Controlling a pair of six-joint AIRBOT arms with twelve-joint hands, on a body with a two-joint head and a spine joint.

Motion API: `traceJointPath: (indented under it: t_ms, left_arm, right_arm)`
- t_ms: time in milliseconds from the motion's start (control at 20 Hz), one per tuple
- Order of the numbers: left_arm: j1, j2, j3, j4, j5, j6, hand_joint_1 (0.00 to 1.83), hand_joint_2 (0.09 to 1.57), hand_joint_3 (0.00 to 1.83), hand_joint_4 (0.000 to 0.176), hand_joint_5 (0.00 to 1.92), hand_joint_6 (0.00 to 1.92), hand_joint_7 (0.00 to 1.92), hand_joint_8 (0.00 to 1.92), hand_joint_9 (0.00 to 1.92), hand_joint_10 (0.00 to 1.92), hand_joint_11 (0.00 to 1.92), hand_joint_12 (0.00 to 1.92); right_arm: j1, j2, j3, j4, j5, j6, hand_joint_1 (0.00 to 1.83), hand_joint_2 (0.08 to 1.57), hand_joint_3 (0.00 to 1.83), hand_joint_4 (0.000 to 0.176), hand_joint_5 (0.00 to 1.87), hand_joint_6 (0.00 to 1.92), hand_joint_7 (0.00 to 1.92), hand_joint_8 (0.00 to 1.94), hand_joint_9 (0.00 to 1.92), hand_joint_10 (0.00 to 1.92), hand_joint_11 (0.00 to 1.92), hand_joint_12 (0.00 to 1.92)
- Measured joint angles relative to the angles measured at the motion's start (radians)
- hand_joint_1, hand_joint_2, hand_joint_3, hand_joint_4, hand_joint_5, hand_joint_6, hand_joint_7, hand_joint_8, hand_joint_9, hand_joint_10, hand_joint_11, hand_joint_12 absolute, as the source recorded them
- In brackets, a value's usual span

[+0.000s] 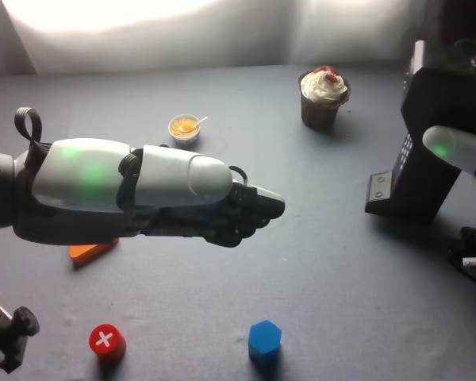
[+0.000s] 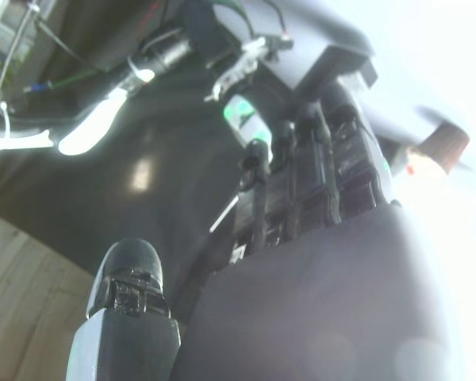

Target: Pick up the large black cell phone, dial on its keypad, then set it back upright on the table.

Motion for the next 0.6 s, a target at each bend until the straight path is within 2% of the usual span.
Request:
traceJointPath:
  t_ms: [150, 300, 400, 500, 600]
  left_arm:
    - [0.004, 0.0, 0.01, 0.002, 0.002, 0.0, 0.0, 1.17, 0.0, 0.029, 0.21, 0.0, 0.18, 0.0, 0.16, 0.0, 0.0, 0.34]
    - [0.004, 0.0, 0.01, 0.0, 0.005, 0.0, 0.0, 1.17, 0.0, 0.031, 0.23, 0.01, 0.2, 0.0, 0.18, 0.01, 0.0, 0.39]
    - [0.004, 0.0, 0.01, -0.002, 0.004, 0.0, 0.0, 1.17, 0.0, 0.032, 0.23, 0.0, 0.21, 0.0, 0.19, 0.01, 0.0, 0.42]
    - [0.004, 0.0, 0.01, -0.002, 0.004, 0.0, 0.0, 1.17, 0.0, 0.031, 0.23, 0.0, 0.21, 0.0, 0.19, 0.0, 0.0, 0.43]
    - [0.003, 0.0, 0.01, -0.004, 0.005, 0.0, 0.0, 1.19, 0.0, 0.027, 0.22, 0.0, 0.19, 0.0, 0.19, 0.0, 0.0, 0.47]
  right_arm:
    - [0.02, 0.008, 0.009, -0.023, -0.021, 0.005, 1.38, 1.1, 0.0, 0.0, 1.1, 0.63, 0.95, 0.98, 0.9, 1.31, 0.91, 1.17]
    - [0.02, 0.01, 0.009, -0.025, -0.037, 0.005, 1.37, 1.12, 0.0, 0.0, 1.04, 0.71, 0.93, 1.01, 0.88, 1.37, 0.9, 1.29]
    - [0.02, 0.01, 0.006, -0.024, -0.041, 0.005, 1.38, 1.1, 0.0, 0.0, 1.05, 0.7, 0.97, 0.94, 0.91, 1.33, 0.91, 1.27]
    - [0.019, 0.011, -0.005, -0.02, -0.04, 0.005, 1.38, 1.11, 0.0, 0.0, 1.03, 0.73, 0.96, 0.95, 0.91, 1.34, 0.9, 1.28]
    - [0.02, 0.011, -0.011, -0.021, -0.042, 0.005, 1.38, 1.11, 0.0, 0.0, 1.05, 0.69, 0.93, 1.01, 0.9, 1.35, 0.9, 1.25]
